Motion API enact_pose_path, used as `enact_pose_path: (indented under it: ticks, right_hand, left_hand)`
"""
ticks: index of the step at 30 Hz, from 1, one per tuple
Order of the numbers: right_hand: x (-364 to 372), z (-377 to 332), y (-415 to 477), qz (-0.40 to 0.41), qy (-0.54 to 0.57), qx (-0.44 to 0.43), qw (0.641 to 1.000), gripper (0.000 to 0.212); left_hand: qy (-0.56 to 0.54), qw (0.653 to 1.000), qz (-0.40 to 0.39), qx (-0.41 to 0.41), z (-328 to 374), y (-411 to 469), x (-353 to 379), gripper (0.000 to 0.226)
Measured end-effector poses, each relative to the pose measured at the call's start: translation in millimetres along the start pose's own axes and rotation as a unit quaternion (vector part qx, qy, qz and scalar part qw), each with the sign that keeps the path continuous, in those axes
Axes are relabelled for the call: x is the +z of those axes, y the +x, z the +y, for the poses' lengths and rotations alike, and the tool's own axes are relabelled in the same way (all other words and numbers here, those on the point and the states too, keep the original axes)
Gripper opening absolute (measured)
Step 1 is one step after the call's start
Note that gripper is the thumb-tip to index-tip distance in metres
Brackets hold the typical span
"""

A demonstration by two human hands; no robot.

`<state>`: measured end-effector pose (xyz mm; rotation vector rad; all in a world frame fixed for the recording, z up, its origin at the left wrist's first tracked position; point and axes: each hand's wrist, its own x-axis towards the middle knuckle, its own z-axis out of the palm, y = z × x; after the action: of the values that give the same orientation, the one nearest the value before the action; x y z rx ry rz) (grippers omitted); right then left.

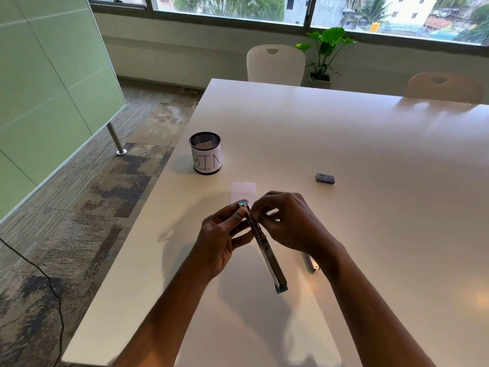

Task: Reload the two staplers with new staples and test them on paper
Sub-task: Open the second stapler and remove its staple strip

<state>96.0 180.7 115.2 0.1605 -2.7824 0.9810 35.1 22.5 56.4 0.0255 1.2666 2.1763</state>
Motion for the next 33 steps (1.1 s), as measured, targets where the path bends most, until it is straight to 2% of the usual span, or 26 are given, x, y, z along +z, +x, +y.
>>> enact_pose_path:
  ticks: [7,13,15,19,24,29,33]
  right_hand:
    - [-7.1,-2.2,1.8,-0.045,-0.013,0.009,0.999,0.011]
    - [-10.7,-6.6,-2.4,-0.047,-0.003,0.006,0.999,0.009]
    - [-8.3,-8.0,-5.0,-0.034,0.013,0.002,0.999,0.012]
    - [-6.5,-6.4,-7.5,-0.023,0.075,0.016,0.997,0.034]
    - [-3.5,-3.1,-13.8,-0.005,0.072,-0.012,0.997,0.025]
    - [4.7,-2.8,-26.2,0.046,0.068,-0.042,0.996,0.024]
    - [10.7,-5.4,-34.6,0.071,0.051,-0.064,0.994,0.020]
  left_hand:
    - [0.011,1.000,-0.019,0.002,0.1,-1.8,3.7,0.024]
    - [-0.006,1.000,-0.010,0.010,3.0,-3.5,1.5,0.022]
    - [-0.012,1.000,-0.010,0.013,5.9,-3.4,0.8,0.022]
    - [-0.007,1.000,-0.015,0.015,7.0,-3.4,1.7,0.023]
    - [-0.008,1.000,-0.016,0.011,4.8,-2.6,2.8,0.024]
    - [-0.013,1.000,-0.019,0.006,5.8,-2.8,2.4,0.034]
    - [-0.046,0.999,-0.003,-0.001,7.4,-0.2,-2.2,0.027]
